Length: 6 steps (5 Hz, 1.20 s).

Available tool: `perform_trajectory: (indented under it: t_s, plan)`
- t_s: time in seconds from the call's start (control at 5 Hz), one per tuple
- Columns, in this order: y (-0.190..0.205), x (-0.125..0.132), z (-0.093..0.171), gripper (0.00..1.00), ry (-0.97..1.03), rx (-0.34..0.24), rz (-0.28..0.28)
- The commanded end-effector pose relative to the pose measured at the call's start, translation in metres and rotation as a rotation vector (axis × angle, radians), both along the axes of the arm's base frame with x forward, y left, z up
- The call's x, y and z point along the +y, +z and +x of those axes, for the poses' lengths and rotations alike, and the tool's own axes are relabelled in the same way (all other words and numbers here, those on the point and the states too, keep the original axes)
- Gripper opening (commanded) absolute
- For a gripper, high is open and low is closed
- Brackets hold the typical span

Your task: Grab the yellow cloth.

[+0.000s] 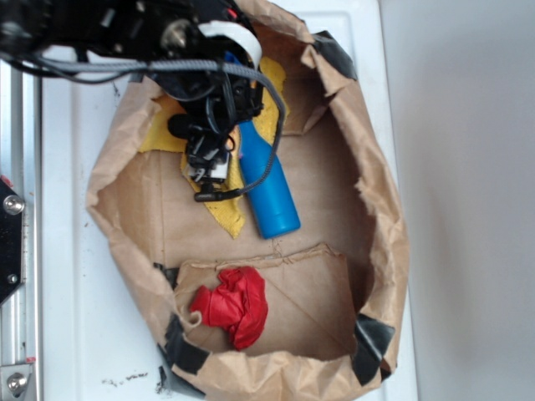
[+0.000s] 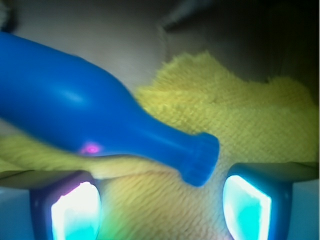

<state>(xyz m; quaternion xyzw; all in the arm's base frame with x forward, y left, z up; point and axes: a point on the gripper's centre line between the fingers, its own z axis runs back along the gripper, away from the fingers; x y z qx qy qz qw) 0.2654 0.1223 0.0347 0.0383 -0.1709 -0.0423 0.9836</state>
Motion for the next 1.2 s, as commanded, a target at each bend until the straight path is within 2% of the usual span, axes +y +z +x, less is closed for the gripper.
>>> perform_trajectory:
  t_s: [0.0, 0.2, 0.8, 1.0]
  plan:
    - [-0.009, 0.002, 0.013, 0.08, 0.069, -0.034, 0.099]
    - [-0.006, 0.005, 0.01, 0.0, 0.083, -0.067, 0.102]
    - [0.002, 0.005, 0.012, 0.0, 0.09, -0.065, 0.094]
    - [0.032, 0.002, 0.01, 0.0, 0.098, -0.086, 0.024]
